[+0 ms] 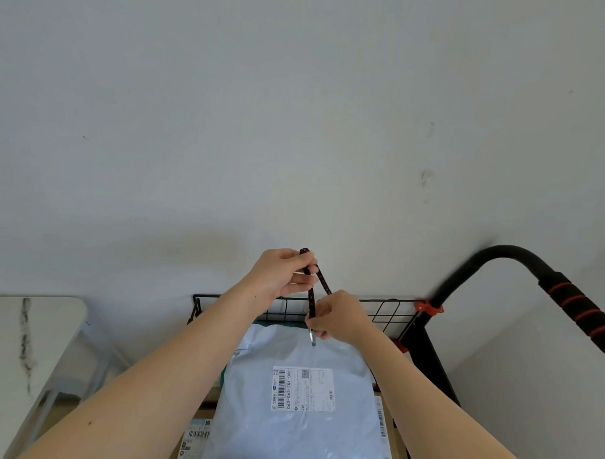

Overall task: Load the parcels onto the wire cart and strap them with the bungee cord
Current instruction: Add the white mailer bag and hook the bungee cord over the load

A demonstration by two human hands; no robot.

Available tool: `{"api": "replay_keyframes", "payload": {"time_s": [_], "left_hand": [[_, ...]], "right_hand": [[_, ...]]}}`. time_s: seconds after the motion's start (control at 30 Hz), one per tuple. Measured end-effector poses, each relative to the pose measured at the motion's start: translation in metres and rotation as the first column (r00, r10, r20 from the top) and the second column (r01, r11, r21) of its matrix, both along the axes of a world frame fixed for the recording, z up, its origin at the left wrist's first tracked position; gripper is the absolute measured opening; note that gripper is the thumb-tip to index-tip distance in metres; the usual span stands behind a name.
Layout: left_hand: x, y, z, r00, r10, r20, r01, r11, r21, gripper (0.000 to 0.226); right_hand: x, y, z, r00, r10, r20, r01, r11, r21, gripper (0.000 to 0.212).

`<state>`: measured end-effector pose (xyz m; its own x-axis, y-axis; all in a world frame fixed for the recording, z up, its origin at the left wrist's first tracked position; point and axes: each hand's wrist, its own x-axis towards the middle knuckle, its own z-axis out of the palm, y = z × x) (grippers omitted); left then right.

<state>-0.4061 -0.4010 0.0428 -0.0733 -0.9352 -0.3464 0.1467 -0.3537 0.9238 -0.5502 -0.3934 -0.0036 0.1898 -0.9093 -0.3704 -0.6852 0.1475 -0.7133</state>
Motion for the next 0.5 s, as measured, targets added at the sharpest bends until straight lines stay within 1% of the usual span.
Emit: {"api": "replay_keyframes", "payload": {"time_s": [0.07,0.13,0.2,0.23,0.3,0.33,0.43,0.5], "left_hand": [[0.001,-0.003,-0.011,0.995,0.084,0.047,-0.086,0.996,0.036,0.021],[0.003,-0.006,-0.025,0.98,0.163,0.111,-0.171,0.984,0.059,0.023],[0.007,-0.01,-0.041,0.964,0.218,0.155,-0.23,0.971,0.066,0.02],[0.009,-0.012,-0.051,0.955,0.234,0.181,-0.25,0.966,0.067,0.017],[0.012,-0.018,-0.074,0.929,0.249,0.274,-0.276,0.959,0.061,0.013],[0.013,-0.02,-0.088,0.913,0.245,0.327,-0.279,0.959,0.059,0.014],[0.012,-0.023,-0.136,0.844,0.191,0.5,-0.242,0.969,0.038,0.017],[0.007,-0.018,-0.17,0.779,0.156,0.607,-0.199,0.98,0.003,0.02]], "right_hand": [[0.002,-0.005,-0.012,0.99,-0.116,0.078,0.116,0.993,0.005,0.009],[0.003,-0.011,-0.025,0.958,-0.247,0.148,0.246,0.969,0.03,0.01],[0.007,-0.016,-0.037,0.921,-0.338,0.192,0.331,0.941,0.07,0.006],[0.009,-0.019,-0.043,0.909,-0.37,0.192,0.362,0.929,0.076,0.01],[0.012,-0.026,-0.056,0.891,-0.421,0.169,0.415,0.907,0.073,0.019],[0.015,-0.03,-0.063,0.881,-0.445,0.159,0.438,0.896,0.076,0.021],[0.025,-0.046,-0.092,0.86,-0.495,0.122,0.489,0.869,0.076,0.015],[0.033,-0.054,-0.114,0.837,-0.528,0.146,0.521,0.849,0.084,0.015]]}}
